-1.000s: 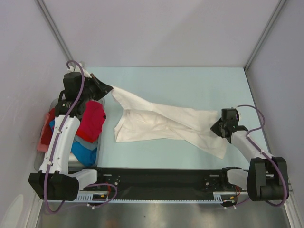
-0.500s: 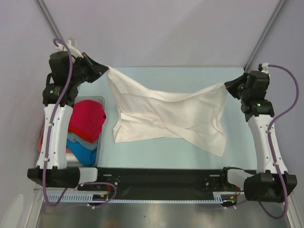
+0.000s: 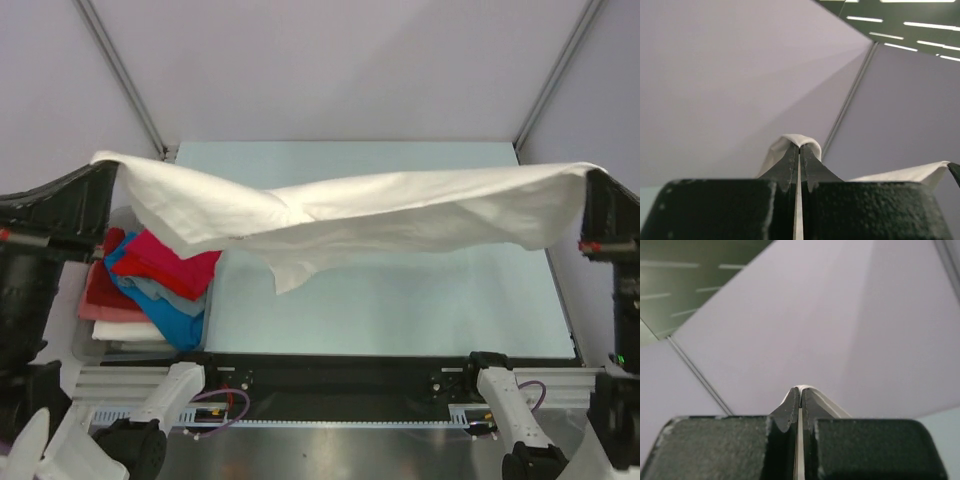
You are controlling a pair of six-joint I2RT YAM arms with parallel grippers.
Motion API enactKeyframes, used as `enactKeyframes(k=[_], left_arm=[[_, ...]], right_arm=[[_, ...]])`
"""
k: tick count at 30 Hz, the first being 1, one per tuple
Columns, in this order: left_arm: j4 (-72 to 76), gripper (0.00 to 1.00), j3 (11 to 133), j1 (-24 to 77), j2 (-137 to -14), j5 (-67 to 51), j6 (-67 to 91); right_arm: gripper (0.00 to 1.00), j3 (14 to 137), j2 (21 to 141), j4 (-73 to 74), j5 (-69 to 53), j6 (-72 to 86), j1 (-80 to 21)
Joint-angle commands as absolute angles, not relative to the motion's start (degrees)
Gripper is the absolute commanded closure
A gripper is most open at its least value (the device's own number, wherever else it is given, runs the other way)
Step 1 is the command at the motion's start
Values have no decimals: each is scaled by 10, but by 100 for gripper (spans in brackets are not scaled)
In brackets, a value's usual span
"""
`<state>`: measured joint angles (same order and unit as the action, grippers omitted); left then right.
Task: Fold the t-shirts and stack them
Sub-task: Flatten the tshirt out
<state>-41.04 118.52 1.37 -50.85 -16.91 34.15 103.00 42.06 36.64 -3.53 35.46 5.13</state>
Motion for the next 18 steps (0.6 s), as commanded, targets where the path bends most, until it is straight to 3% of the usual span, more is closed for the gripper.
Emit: enactKeyframes(k=[1, 8, 14, 18], left_arm=[[-420, 100, 1213, 11, -535, -165, 358], [-396, 100, 1197, 11, -567, -196, 408], [-282, 99, 1040, 11, -612, -216, 439], [-195, 100, 986, 11, -705, -194, 446]], right_arm=[[100, 1094, 425, 428, 20, 326, 53], [100, 1133, 450, 482, 91, 315, 32], [100, 966, 480, 406, 64, 353, 25], [100, 889, 573, 329, -47, 388, 31]])
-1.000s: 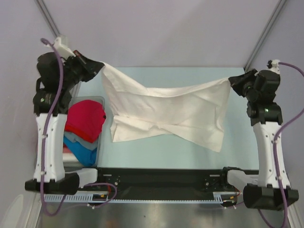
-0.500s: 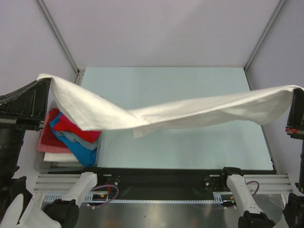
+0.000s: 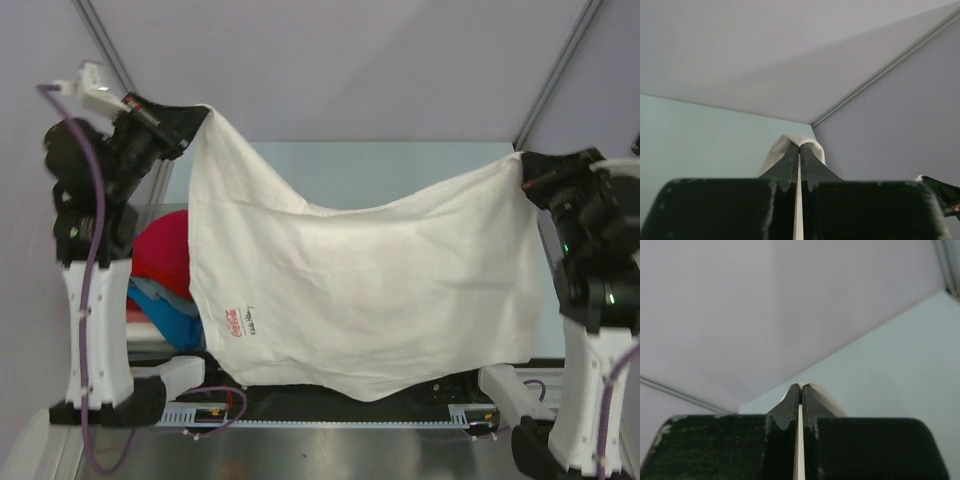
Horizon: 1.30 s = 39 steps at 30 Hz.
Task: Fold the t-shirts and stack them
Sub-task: Flatten the tshirt out
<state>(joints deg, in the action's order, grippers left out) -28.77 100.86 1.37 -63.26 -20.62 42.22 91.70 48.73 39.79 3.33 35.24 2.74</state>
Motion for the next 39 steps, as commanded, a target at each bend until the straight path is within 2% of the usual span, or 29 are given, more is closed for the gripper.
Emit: enactKeyframes(k=[1, 6, 7, 8, 10, 15, 18, 20, 24, 26, 27, 29, 30, 33, 35, 39], left_arm=[[-194, 100, 1027, 11, -730, -196, 446], [-187, 100, 1228, 11, -868, -229, 499], [-190, 99, 1317, 11, -912, -228, 505], [-198, 99, 1366, 11, -931, -210, 508], [-175, 100, 1436, 11, -954, -200, 521], [-37, 99, 1417, 9, -975, -200, 584], [-37, 100, 1445, 11, -1025, -207, 576], [-46, 100, 1420, 21, -1036, -211, 545], [-59, 100, 1311, 49, -1010, -249, 471], [-71, 100, 1183, 77, -964, -231, 417], [-65, 100, 1063, 88, -901, -217, 404], [-43, 100, 938, 111, -836, -159, 395], [-41, 100, 826, 116, -770, -138, 399], [-54, 100, 651, 123, -680, -100, 409], [-84, 100, 585, 124, -592, -82, 408], [-131, 100, 441, 126, -463, -88, 410]], right_arm=[[100, 904, 599, 317, -68, 395, 45], [100, 1017, 719, 247, -192, 464, 114], [100, 1045, 733, 247, -206, 473, 127], [100, 1095, 749, 239, -241, 484, 152], [100, 1115, 774, 208, -283, 540, 183], [100, 1094, 807, 102, -348, 610, 241], [100, 1064, 838, 86, -353, 614, 242], [100, 1033, 862, 61, -367, 618, 236], [100, 933, 877, 33, -360, 591, 217], [100, 876, 879, 49, -343, 570, 208], [100, 854, 878, 51, -337, 556, 207], [100, 774, 875, 47, -325, 545, 208], [100, 748, 874, 39, -322, 535, 210], [100, 637, 866, 24, -316, 513, 221], [100, 569, 858, 18, -314, 496, 231], [100, 527, 816, 105, -246, 416, 227]])
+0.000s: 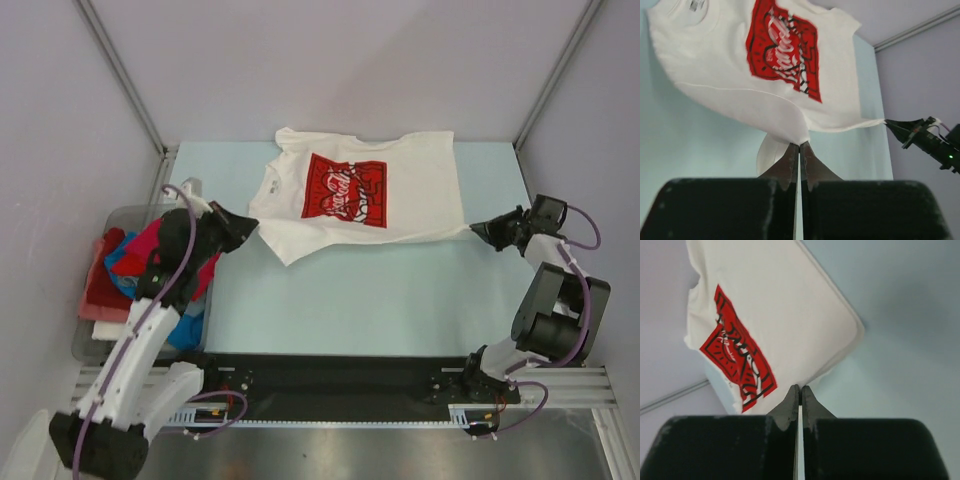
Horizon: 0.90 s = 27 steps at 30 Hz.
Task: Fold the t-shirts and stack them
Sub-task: Flatten the tshirt out
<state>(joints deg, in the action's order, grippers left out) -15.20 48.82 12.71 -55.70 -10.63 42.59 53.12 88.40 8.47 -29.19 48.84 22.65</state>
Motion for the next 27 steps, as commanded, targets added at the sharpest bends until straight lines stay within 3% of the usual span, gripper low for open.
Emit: enactKeyframes(k=[1, 9, 17, 23, 27], left_arm=[[-147, 100, 426, 126, -443, -91, 411], [-264, 100, 344, 135, -283, -127, 446], [-388, 100, 356, 137, -178, -112, 448], [-365, 100, 300, 138, -177, -150, 459], [-320, 100, 263, 143, -200, -150, 460]], right_arm=[[100, 513, 803, 112, -230, 403, 228], [100, 357, 621, 193, -136, 384, 234], [100, 301, 424, 297, -65, 385, 236], [100, 299, 373, 342, -14, 392, 236], [100, 291, 401, 320, -31, 388, 235]])
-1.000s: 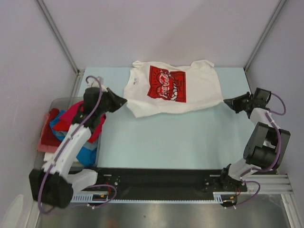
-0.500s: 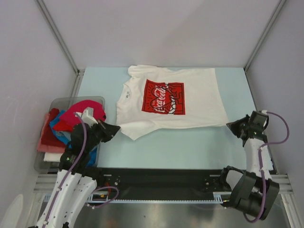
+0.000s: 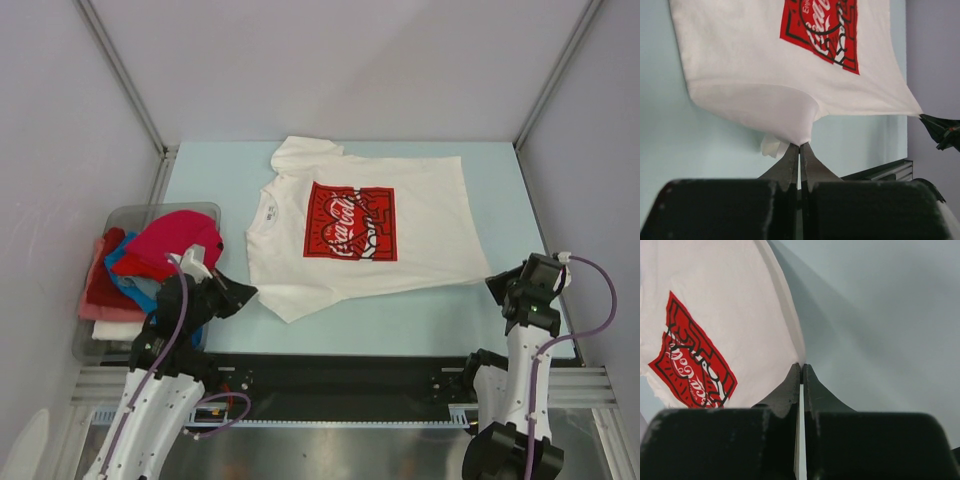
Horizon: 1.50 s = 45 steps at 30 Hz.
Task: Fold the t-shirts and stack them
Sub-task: Flatten the tshirt out, then fold the tshirt
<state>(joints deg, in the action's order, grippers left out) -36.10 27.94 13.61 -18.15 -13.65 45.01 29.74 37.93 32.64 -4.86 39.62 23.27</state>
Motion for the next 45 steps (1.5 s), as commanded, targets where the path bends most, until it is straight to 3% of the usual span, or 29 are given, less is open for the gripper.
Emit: enactKeyframes(k=[1, 9, 31, 45], left_arm=[[-315, 100, 262, 143, -208, -148, 455], [-259, 100, 332, 144, -311, -137, 433], [-149, 99, 557, 143, -637, -80, 417], [-151, 100, 665, 142, -761, -66, 393]], right_arm=[[100, 291, 410, 318, -31, 387, 234], [100, 309, 487, 258, -29, 382, 220], [100, 509, 785, 178, 18, 388, 166], [100, 556, 864, 160, 46, 402, 150]])
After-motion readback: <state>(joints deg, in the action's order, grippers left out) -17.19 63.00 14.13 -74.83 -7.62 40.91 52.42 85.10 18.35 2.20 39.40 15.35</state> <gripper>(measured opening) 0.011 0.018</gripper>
